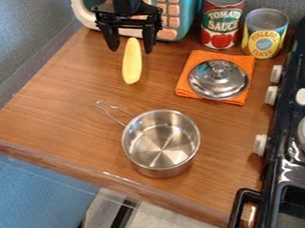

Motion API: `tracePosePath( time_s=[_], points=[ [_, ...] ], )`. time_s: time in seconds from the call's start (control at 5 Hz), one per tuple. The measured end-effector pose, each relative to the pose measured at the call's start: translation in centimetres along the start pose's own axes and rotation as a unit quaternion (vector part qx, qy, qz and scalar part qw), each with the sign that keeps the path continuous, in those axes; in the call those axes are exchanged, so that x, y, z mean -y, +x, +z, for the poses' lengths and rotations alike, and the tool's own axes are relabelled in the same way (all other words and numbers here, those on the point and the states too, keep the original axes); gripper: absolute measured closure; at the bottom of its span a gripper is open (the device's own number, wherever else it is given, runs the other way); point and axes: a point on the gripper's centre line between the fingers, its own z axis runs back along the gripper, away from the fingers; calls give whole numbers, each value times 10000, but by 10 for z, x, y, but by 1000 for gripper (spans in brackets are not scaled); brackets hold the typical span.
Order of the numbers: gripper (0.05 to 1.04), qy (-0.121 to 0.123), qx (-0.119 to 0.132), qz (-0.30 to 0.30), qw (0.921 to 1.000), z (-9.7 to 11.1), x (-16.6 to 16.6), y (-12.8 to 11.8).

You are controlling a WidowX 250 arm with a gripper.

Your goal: Move the silver lid to the left side of the table

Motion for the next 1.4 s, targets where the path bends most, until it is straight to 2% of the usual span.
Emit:
tracePosePath(
  time_s=[0.2,0.4,0.6,0.8,1.0,1.2,1.4],
  points=[
    [83,1,-222,22,9998,-16,0,-7],
    [83,0,-221,-118,9997,-17,14,-7],
    [83,-34,-204,-411,9989,-17,40,-9],
    [83,-105,-141,-881,9960,-15,83,-13],
    [83,-223,-45,-1089,9938,-13,118,-11],
    [83,-306,71,-1074,9937,-8,129,-6],
    [83,-265,-118,-1032,9942,-28,136,-6]
  ],
)
